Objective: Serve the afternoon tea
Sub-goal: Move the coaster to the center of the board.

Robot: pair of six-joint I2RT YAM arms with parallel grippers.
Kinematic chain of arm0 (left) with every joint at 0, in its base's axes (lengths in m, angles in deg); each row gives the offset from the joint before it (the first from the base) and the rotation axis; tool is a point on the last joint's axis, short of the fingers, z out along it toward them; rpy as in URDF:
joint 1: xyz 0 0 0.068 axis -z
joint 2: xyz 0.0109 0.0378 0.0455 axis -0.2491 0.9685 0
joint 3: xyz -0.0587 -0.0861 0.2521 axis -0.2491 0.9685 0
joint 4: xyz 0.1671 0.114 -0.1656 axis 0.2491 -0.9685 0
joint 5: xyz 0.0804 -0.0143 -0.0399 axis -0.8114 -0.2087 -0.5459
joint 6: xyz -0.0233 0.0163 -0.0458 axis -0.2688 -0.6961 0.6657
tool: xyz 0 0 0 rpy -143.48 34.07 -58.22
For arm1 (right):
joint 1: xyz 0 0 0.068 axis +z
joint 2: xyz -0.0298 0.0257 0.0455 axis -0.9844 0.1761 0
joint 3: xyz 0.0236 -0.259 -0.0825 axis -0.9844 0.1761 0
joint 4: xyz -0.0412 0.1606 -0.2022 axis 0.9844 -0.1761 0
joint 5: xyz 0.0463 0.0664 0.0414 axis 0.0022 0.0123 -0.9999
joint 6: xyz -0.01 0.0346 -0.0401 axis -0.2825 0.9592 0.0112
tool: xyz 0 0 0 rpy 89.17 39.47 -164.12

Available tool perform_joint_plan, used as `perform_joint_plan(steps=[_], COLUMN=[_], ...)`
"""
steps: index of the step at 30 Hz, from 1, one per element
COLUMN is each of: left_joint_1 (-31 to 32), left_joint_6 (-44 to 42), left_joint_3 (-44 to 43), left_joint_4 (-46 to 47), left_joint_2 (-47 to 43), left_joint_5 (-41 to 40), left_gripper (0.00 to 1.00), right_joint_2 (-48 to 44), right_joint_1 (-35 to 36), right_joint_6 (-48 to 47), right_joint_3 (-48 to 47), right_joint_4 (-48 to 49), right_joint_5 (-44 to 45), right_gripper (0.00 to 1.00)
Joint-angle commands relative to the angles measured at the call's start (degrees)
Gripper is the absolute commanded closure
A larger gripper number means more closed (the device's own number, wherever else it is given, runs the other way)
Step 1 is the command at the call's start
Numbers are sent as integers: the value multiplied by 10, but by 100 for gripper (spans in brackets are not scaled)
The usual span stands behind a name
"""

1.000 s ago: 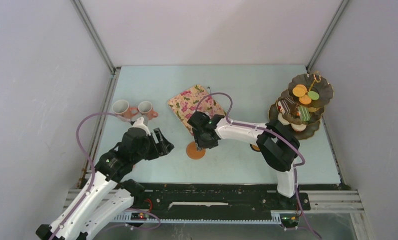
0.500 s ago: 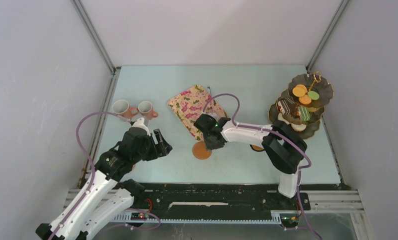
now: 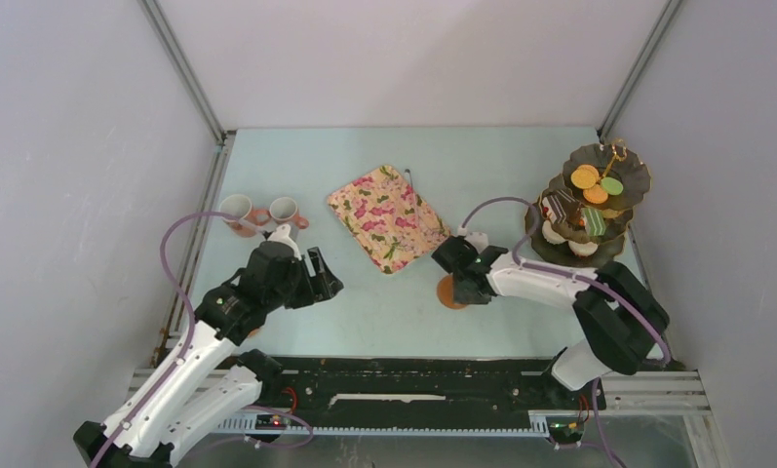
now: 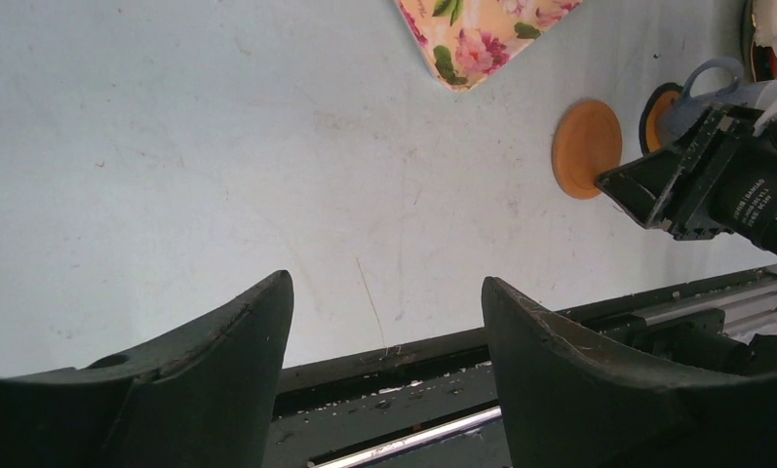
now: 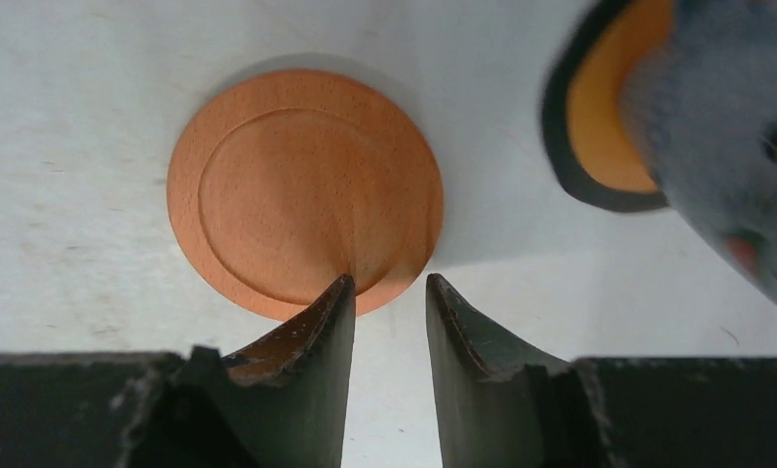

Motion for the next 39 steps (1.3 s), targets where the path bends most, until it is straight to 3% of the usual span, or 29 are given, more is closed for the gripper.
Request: perform_joint_plan(steps=[1, 6, 10, 24, 39], left_joint_1=[-3, -3, -3, -3, -4], left_joint_6=[-19, -19, -15, -16, -12], left_joint_3=[-19, -18, -14, -26, -33], left_joint_4=[23, 28, 32, 6, 4], left_joint_2=[2, 5, 4, -5, -3], left_joint_5=[14, 15, 28, 21, 21], left_gripper=[23, 23, 23, 24, 24], right_joint_2=[-38, -78, -75, 50, 114], right_joint_1=[-11, -29, -38, -84, -106], right_joint_6=[59, 67, 5, -68, -126], right_joint_3=[66, 101, 97, -20, -90], right_joint_4=[-69, -70, -23, -3, 7], right_joint_5=[24, 25, 19, 70, 104], right_gripper=[65, 64, 63, 64, 64])
